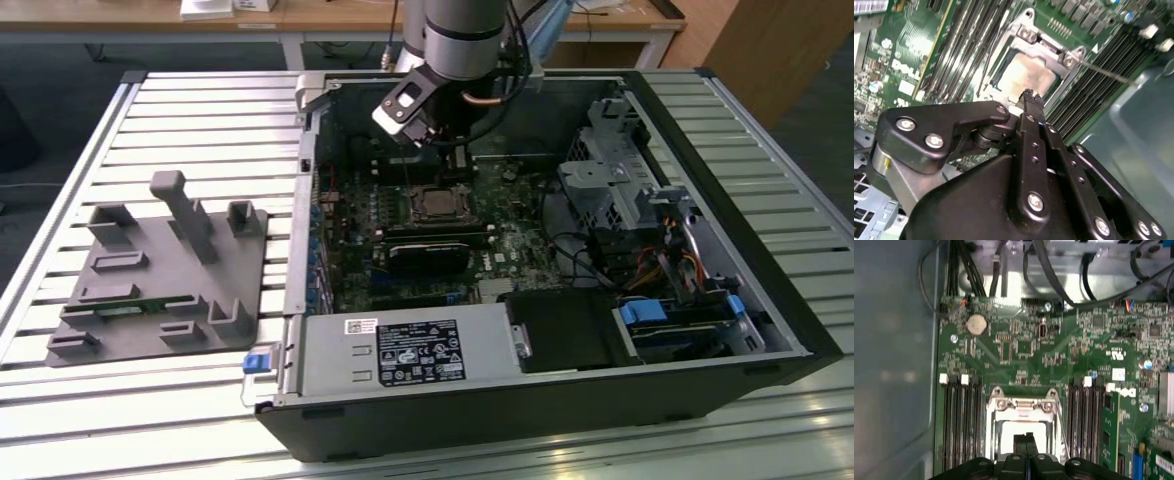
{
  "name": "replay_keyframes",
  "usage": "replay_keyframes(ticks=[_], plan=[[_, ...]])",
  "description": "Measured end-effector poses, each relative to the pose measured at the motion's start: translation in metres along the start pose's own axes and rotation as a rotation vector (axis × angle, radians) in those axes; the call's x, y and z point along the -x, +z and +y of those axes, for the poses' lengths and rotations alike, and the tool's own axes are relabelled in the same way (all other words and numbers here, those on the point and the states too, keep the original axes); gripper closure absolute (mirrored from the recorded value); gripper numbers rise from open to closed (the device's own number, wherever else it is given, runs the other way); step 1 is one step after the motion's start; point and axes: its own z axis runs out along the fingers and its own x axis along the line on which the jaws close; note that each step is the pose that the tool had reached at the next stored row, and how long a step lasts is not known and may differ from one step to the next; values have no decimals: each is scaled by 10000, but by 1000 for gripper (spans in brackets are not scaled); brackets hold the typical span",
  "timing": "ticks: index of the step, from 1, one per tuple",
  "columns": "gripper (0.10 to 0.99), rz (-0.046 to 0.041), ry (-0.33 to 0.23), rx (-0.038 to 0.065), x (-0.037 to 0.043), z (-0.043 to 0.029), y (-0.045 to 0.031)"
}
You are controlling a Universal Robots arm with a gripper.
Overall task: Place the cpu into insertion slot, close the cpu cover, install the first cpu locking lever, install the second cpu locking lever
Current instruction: 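Close the cpu cover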
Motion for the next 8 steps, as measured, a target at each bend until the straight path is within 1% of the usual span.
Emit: replay_keyframes(ticks=[2, 3, 6, 8], plan=[[980, 0, 0, 0, 0, -31, 1], [980, 0, 1, 0, -1, -62, 2], [980, 0, 0, 0, -1, -100, 4], [980, -1, 0, -1, -1, -114, 5]])
